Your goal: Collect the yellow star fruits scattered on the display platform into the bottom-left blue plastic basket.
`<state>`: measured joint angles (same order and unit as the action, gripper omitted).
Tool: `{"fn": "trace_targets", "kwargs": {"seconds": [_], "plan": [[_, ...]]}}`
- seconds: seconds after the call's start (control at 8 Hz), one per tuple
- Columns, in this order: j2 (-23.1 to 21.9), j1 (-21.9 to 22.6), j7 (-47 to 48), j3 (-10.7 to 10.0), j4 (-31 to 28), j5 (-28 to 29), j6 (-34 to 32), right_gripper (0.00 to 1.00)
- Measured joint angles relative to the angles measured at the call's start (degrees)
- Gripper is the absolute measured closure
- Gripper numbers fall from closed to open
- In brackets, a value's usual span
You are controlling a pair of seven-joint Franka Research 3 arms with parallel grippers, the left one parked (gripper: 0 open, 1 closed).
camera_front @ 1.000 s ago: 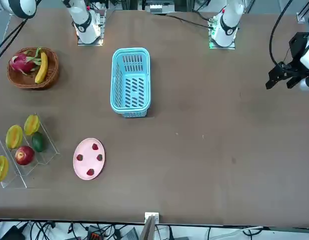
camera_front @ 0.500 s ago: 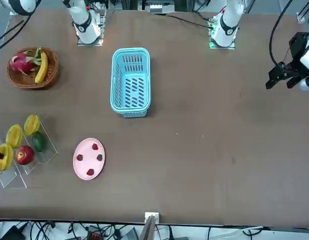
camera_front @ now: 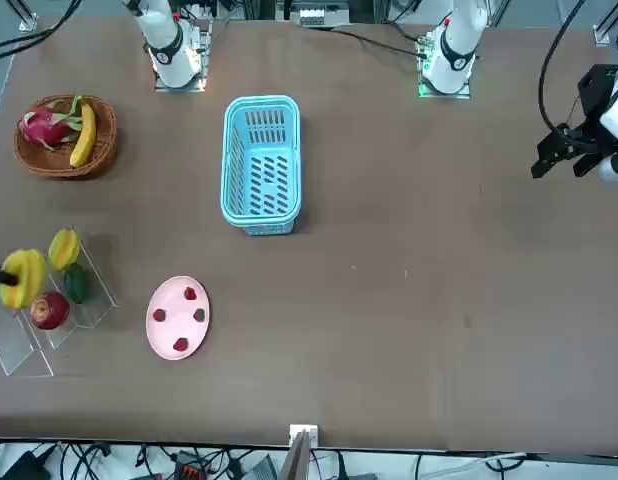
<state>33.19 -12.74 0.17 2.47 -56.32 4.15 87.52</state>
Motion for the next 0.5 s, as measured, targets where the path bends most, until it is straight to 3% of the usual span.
{"fn": "trace_targets", "kwargs": {"seconds": [0.25,0.5], "plan": [[-5.47,7.12,11.36,0.41,-3.48,-0.03,-6.39,0.83],[-13.24,14.44,22.09,0.84,-14.19,0.99,-5.90,0.83]]}}
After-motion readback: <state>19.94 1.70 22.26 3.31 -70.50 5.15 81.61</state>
